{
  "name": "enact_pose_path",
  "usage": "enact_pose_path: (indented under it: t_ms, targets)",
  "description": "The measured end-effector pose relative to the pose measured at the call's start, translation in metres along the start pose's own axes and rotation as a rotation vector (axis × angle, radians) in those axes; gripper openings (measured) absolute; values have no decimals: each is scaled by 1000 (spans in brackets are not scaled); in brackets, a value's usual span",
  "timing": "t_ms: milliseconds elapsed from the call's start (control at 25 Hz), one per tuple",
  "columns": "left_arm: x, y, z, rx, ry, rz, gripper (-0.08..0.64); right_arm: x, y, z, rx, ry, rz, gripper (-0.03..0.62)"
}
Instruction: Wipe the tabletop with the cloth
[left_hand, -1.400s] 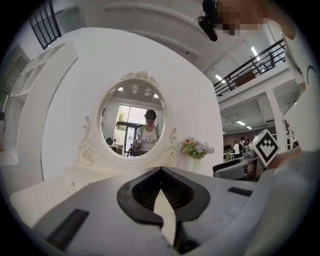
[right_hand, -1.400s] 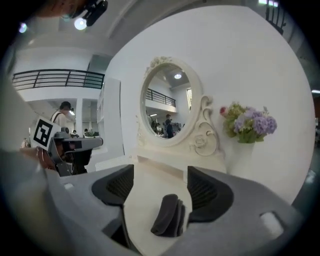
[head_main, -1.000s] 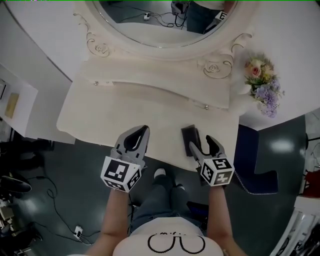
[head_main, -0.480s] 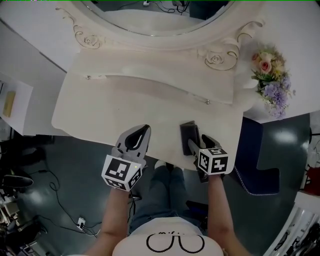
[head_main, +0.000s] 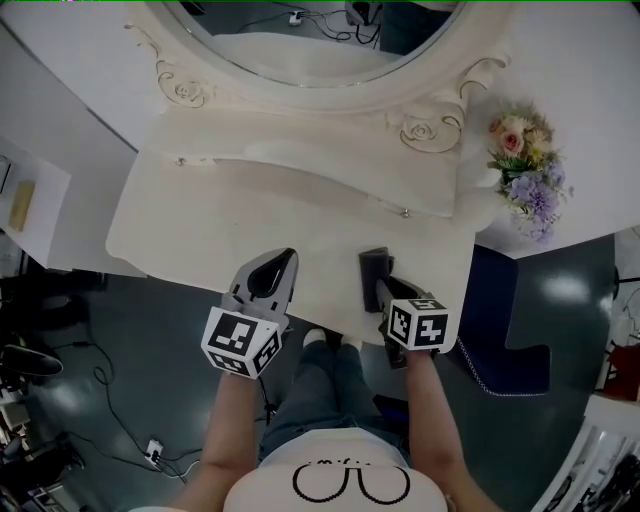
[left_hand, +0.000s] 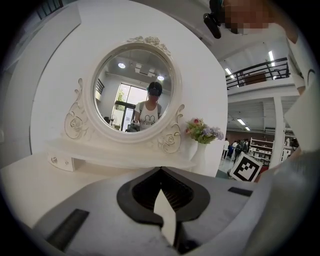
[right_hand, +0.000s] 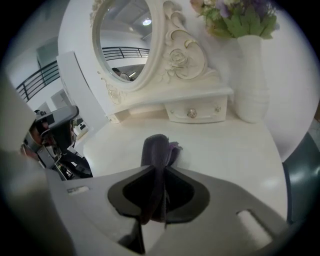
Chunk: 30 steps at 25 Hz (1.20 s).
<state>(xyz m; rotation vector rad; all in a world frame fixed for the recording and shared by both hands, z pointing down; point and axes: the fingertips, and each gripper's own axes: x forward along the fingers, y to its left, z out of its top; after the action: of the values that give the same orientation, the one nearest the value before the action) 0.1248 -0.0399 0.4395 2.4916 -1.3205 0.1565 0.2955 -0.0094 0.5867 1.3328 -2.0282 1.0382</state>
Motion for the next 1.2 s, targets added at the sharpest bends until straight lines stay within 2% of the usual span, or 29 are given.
enact_pose_path:
  t_ms: [240, 400, 560, 840, 1200]
  targets:
    - [-11, -4, 30, 25, -69, 31, -3, -49, -5, 43, -61, -140, -34, 61]
    - [-15, -10, 53, 41, -129, 48, -2, -91, -17, 74, -110, -246, -105, 61]
    - [-13, -18, 65, 48, -157, 49, -2, -115, -39, 84, -102, -288, -152, 61]
    - [3, -32, 62, 50, -161, 60, -2, -118, -81, 78, -88, -266, -200, 61]
    - [15, -26, 44, 50, -97, 122, -2, -58, -141, 66, -118, -83, -226, 63]
